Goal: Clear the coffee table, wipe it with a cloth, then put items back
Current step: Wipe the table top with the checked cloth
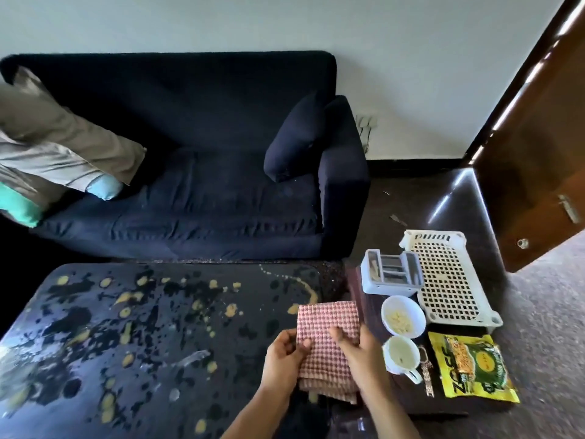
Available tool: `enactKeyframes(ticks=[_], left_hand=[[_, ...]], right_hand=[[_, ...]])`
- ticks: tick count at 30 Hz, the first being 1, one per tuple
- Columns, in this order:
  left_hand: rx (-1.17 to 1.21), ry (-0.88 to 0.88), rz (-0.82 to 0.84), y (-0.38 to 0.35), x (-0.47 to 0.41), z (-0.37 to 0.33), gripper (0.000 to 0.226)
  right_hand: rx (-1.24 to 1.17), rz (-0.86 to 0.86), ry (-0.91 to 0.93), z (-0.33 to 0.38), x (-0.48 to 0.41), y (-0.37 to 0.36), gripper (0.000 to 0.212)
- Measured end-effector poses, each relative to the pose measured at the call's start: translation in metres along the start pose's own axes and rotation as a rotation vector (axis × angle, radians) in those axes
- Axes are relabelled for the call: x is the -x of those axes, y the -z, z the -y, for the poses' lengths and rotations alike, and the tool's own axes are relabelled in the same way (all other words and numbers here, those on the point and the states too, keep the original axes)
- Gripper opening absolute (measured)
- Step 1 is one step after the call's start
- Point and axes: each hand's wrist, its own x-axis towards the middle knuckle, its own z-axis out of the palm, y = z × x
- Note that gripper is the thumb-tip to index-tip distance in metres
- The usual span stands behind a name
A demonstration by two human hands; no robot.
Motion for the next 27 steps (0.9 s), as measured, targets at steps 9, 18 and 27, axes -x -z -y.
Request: enactKeyframes(ticks=[9,18,27], left_hand=[[-0.318,-0.046,-0.025,0.054,-0.061,0.018,0.015],[-1.403,-0.192,0.002,0.09,-0.188,0.022,0.064],[-1.675,-0.054,0.043,0.096,-0.255,0.027,0.07]], right_hand=[[0.012,-0.068,-0.085,-0.024,-0.042,-0.08,0.054],[-0.019,-0.227,-0.143,-0.047,-0.155,-0.072,0.03],[0.202,-0.14,-0.045,-0.038,-0.24,-0.098,0.047]])
